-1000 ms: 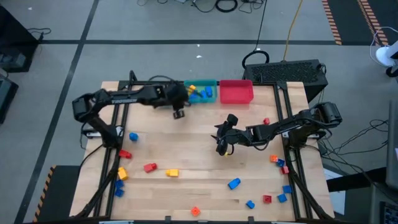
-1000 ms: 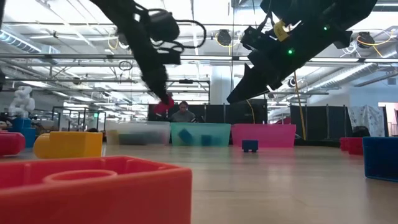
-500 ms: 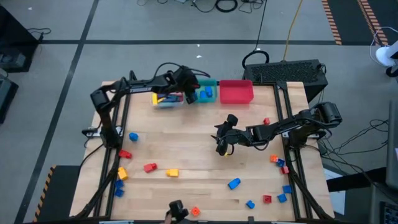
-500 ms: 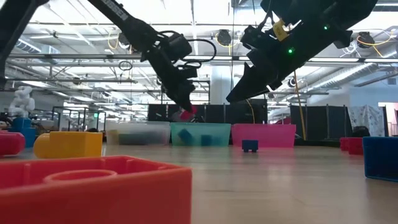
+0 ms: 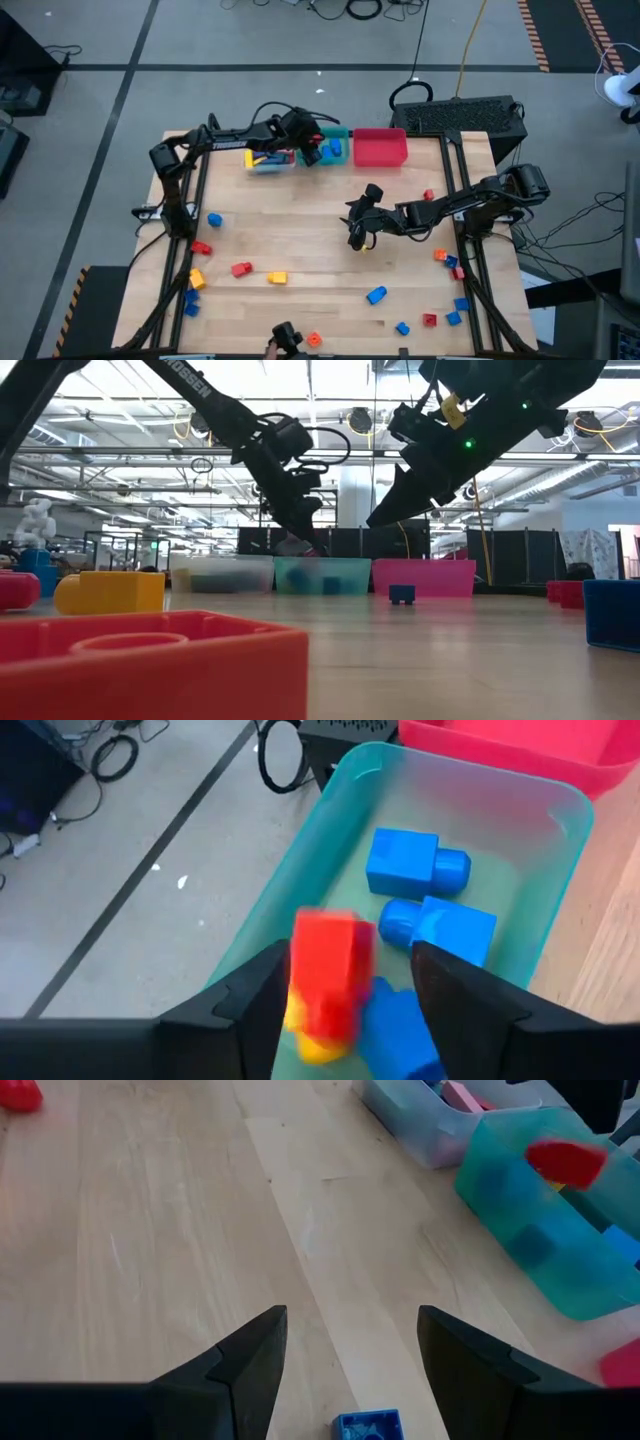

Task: Sort blocks by size
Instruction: Put the red 1 stud game piece into the green bin, then put the blue 1 stud game piece into the green bin

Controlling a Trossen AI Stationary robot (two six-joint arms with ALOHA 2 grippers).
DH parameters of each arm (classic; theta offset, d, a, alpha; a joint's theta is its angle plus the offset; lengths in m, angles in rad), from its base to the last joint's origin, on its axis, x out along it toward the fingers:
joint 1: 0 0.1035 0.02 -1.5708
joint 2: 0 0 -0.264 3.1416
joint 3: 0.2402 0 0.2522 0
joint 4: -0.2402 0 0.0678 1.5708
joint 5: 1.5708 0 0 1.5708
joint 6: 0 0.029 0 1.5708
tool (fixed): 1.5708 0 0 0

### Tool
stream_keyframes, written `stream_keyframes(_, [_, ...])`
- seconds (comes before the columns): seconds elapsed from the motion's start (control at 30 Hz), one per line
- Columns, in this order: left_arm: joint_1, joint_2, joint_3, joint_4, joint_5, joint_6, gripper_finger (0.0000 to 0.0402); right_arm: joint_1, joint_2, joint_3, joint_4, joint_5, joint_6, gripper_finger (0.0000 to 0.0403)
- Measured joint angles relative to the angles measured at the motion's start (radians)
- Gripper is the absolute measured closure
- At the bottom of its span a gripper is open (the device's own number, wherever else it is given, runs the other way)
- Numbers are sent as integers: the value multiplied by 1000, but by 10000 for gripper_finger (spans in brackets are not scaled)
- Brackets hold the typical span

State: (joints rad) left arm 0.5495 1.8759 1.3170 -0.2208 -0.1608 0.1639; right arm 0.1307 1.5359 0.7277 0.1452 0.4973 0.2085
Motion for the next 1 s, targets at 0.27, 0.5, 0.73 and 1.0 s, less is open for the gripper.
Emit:
stream_keyframes(0.27, [-30,-25,43,-213,23,-14,165,0,0,0,2,0,-5,193])
stream_keyframes(0.5, [-117,-111,135,-556,28,-85,164,0,0,0,1,0,-7,193])
stream_keyframes(0.73, [-226,-244,134,-882,-16,-327,164,0,0,0,-2,0,-8,193])
stream_keyframes(1.0, [-369,-384,58,-1103,-124,-628,164,0,0,0,-10,-1,-11,193])
